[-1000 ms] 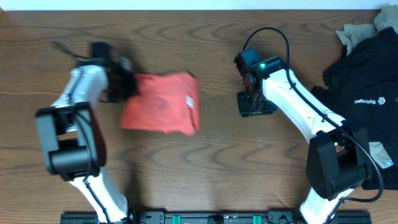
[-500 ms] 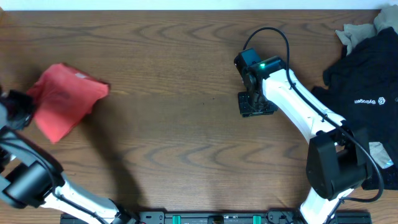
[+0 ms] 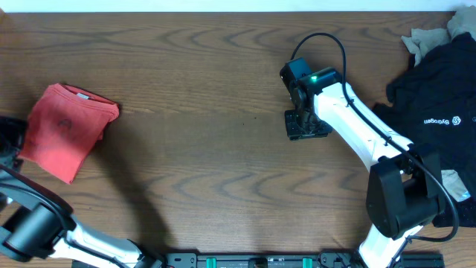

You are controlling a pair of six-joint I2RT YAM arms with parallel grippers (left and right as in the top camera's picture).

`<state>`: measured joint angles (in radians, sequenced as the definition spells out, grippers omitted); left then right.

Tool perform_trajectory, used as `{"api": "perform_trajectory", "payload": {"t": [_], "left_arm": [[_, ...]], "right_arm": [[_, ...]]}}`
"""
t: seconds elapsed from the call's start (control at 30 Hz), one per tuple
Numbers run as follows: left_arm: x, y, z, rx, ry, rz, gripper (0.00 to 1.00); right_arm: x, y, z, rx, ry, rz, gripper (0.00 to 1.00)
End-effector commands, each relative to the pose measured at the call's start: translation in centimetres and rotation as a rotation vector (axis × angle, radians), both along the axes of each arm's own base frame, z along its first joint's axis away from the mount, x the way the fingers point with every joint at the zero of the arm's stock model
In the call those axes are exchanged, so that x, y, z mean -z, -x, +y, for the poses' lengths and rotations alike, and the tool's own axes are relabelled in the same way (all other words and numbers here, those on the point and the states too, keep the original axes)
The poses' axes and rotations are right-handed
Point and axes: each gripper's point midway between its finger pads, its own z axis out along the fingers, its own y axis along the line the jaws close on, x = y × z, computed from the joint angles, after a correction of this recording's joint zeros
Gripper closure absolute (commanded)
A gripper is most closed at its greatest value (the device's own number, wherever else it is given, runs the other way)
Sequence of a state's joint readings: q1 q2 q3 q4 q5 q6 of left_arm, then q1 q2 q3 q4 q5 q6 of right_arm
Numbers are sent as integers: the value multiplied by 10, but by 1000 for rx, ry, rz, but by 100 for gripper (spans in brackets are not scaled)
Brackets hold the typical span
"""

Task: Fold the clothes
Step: 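Grasp the folded shirt with the left gripper and carry it left, then lower the folded shirt at the table's left edge and release it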

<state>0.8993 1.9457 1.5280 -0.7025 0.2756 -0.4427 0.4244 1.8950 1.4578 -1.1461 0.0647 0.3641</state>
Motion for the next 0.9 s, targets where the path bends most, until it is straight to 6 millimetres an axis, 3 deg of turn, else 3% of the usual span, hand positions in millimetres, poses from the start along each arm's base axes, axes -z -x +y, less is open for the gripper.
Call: {"api": "perform_trajectory", "payload": {"t": [0.0, 0.07, 0.17, 0.2, 0.27, 0.4, 0.47, 0.63, 0.73, 0.87], "left_arm": [[-57, -31, -25, 156, -117, -101, 19], [-65, -48, -50, 260, -142, -104, 26], [-58, -66, -97, 383, -102, -70, 42], [-51, -69, -116, 432, -83, -40, 56], [-34, -68, -146, 504, -64, 47, 75], [6, -55, -184, 601, -86, 257, 81], [28, -43, -190, 630, -136, 380, 81], [58, -31, -186, 610, -164, 505, 81], [66, -38, -175, 584, -177, 485, 81], [69, -61, -149, 521, -239, 389, 81]], "right_arm": [[-5, -7, -10, 39, 3, -29, 55], [-5, -7, -9, 39, 2, -31, 55], [-5, -8, -9, 39, 1, -32, 55], [-5, -8, -9, 39, 2, -32, 54], [-5, -8, -9, 39, 2, -32, 55], [-5, -6, -10, 39, 3, -27, 54], [-5, -5, -10, 38, 6, -22, 54], [-5, -5, -11, 32, 7, -20, 54], [-5, -2, -11, 31, 11, -10, 55], [-5, -1, -12, 31, 12, -6, 55]]}}
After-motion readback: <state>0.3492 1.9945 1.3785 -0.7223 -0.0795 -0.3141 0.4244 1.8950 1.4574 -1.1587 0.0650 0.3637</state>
